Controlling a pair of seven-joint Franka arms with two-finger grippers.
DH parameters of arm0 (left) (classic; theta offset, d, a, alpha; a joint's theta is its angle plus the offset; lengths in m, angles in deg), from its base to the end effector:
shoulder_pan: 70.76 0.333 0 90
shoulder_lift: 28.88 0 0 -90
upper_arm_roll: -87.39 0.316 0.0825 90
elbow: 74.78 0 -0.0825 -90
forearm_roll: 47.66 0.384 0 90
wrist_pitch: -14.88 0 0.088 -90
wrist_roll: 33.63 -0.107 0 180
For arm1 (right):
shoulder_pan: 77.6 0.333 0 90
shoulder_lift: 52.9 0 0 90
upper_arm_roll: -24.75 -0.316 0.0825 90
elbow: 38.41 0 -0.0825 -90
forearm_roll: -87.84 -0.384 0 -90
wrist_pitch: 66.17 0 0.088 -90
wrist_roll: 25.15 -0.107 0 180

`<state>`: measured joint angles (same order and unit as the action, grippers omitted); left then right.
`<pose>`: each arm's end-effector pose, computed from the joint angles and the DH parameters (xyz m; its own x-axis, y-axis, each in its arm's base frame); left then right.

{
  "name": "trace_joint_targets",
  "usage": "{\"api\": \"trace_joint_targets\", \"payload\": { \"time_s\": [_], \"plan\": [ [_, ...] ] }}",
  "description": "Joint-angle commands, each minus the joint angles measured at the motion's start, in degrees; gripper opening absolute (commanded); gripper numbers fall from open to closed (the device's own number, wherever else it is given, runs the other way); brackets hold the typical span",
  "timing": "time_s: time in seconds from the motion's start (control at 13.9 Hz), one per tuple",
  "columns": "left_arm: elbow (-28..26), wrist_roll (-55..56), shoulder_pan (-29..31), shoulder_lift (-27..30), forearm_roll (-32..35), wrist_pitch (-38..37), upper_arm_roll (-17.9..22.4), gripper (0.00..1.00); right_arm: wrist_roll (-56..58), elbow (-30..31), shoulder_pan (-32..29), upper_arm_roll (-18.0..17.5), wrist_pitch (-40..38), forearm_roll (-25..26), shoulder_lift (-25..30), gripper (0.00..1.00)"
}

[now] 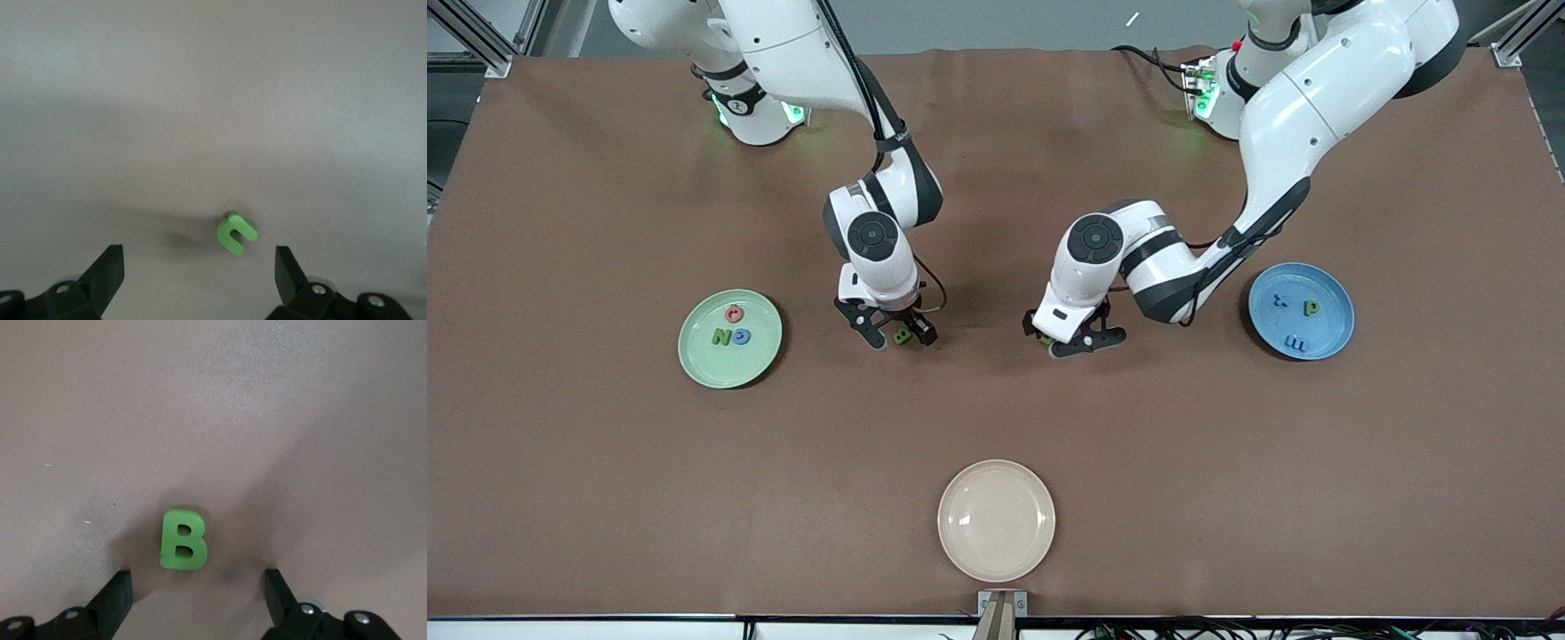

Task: Sort upper and lower case letters into plates
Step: 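Grasp the n with the left gripper while the right gripper lowers over the B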

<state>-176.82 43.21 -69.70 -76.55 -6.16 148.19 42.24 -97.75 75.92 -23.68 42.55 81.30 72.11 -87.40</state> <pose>0.5049 -0.4128 0.1957 0.9726 0.2318 -0.0167 0.2324 -0.9712 0.0526 0.4908 0.3557 0.1685 0.6852 -0.7277 0.0288 -0.7277 -0.6857 -0.0139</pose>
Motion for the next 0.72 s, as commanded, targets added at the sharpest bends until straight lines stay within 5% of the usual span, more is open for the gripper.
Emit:
{"api": "trace_joint_targets", "payload": {
  "time_s": [0.0, 0.07, 0.36, 0.5, 0.65],
  "plan": [
    [1.75, 1.21, -5.18, -0.67, -0.72, 1.85, 4.62, 0.99, 0.34, -0.24, 0.75, 0.57, 0.97, -0.45, -1.36, 0.58],
    [2.27, 1.21, -6.50, -0.67, -0.81, 1.95, 5.68, 0.96, 0.43, -0.33, 0.67, 0.57, 0.97, -0.45, -1.36, 0.46],
    [3.24, 1.65, -7.13, -1.02, -0.81, 2.03, 6.04, 0.79, 1.92, -0.24, -0.04, 0.65, 0.36, -0.45, -1.27, 0.28],
    [3.86, 1.56, -7.56, -1.63, -0.72, 2.03, 6.04, 0.69, 2.19, -0.24, -0.13, 0.74, 0.18, -0.45, -1.27, 0.10],
    [3.86, 1.30, -7.74, -1.98, -0.63, 2.03, 6.13, 0.67, 2.28, -0.33, -0.30, 0.92, 0.09, -0.36, -1.10, 0.01]
  ]
}}
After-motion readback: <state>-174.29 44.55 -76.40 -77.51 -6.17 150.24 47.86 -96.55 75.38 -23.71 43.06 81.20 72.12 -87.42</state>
